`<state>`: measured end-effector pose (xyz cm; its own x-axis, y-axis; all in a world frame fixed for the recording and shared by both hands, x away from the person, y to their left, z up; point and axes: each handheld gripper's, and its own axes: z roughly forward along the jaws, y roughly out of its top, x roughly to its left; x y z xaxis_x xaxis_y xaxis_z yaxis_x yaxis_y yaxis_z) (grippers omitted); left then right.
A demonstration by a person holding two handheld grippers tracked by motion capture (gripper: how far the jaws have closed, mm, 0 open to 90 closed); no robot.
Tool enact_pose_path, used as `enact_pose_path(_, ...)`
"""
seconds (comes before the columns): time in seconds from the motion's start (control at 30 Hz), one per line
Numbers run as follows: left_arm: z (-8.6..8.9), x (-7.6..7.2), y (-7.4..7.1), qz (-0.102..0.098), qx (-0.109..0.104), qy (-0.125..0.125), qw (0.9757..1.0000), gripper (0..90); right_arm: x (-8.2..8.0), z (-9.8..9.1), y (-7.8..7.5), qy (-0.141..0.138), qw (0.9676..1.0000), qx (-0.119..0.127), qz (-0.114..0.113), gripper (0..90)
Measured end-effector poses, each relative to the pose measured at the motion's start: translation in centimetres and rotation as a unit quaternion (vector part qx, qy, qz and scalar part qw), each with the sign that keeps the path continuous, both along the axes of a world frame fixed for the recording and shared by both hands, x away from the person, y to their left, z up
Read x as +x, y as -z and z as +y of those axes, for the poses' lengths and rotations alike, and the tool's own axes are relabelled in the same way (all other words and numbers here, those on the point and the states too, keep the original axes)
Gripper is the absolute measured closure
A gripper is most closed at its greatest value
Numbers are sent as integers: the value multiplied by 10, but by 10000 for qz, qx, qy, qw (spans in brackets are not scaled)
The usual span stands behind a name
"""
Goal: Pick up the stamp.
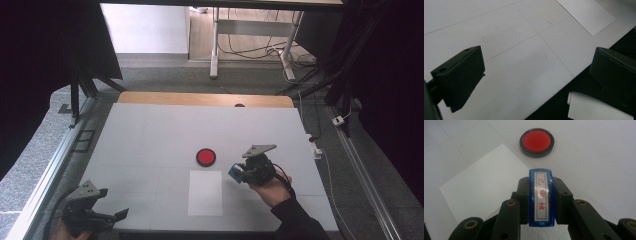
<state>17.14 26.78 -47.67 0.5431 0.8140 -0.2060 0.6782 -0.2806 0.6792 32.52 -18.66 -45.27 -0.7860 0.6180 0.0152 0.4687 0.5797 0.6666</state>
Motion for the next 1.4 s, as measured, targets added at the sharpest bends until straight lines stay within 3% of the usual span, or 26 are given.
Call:
enact_pose_path(0.17,1,1,0,15,-14,8,10000,0,0,-2,-9,-50,9997,253,-25,713)
enact_pose_path(0.63,2,0,0,-9,-74,7,10000,0,-3,5,-27,-509,9975,450,-175,713)
enact_pose_path(1.0,4,2,1,127,-282,180,9994,0,-1,25,-41,-922,9940,571,-160,713)
enact_pose_path(1.4,2,3,1,175,-223,372,9989,8,-2,46,-49,-1228,9897,717,-136,712)
